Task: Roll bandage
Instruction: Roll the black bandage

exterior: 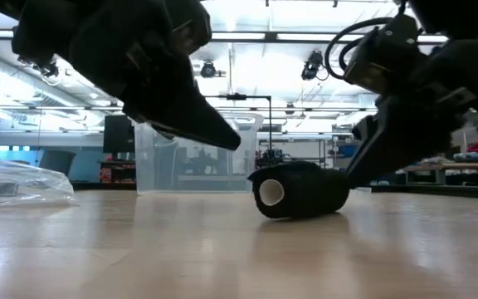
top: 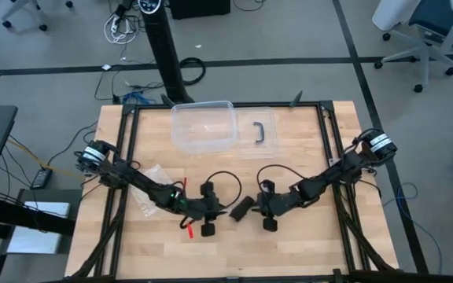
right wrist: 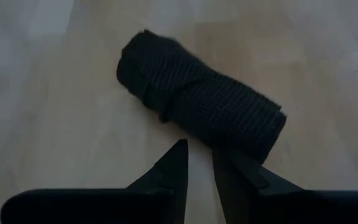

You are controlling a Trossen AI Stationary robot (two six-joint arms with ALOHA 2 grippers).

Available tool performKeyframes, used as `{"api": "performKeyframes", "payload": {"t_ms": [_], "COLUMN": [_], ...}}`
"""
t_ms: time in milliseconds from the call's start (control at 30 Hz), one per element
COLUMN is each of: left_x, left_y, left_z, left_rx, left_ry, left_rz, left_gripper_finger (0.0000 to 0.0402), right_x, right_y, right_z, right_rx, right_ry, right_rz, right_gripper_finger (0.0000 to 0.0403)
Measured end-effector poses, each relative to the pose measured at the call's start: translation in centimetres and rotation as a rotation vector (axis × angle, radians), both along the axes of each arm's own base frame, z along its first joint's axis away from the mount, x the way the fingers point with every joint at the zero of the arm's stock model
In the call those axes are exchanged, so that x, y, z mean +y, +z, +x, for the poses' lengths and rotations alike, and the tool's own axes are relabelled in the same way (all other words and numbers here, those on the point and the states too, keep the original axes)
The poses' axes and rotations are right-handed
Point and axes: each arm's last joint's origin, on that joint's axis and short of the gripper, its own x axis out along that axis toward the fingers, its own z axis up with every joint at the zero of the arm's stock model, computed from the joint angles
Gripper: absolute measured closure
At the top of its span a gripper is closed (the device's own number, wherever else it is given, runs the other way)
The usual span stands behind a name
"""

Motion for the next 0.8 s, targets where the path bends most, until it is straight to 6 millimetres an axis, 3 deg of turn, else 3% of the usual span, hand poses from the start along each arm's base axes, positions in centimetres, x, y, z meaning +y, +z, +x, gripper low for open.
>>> {"api": "performKeyframes", "payload": {"t_ms": [233, 400, 667, 800], "left_x": [-0.2, 1.5, 2.1, 2.2], "left_y": [0.5, 0.0, -0.1, -1.6], "left_z": [0.3, 0.7, 0.9, 0.8], "left_rx": [-0.043, 0.033, 0.036, 0.096], "left_ry": [-0.029, 0.038, 0.02, 0.023], "left_rz": [-0.104, -0.228, -0.176, -0.148], "left_gripper_finger": [0.0328, 0.0303, 0.0276, 0.0275], "right_x": [0.7, 0.8, 1.2, 0.1], "right_y": [0.0, 0.1, 1.0, 1.6], "right_z": [-0.4, -0.3, 0.2, 1.1], "right_rx": [-0.007, -0.016, -0.151, -0.212], "right_ry": [0.007, 0.01, 0.019, 0.002], "right_rz": [-0.013, -0.011, -0.095, -0.134], "right_gripper_finger": [0.0326, 0.0323, 0.0323, 0.0327]}}
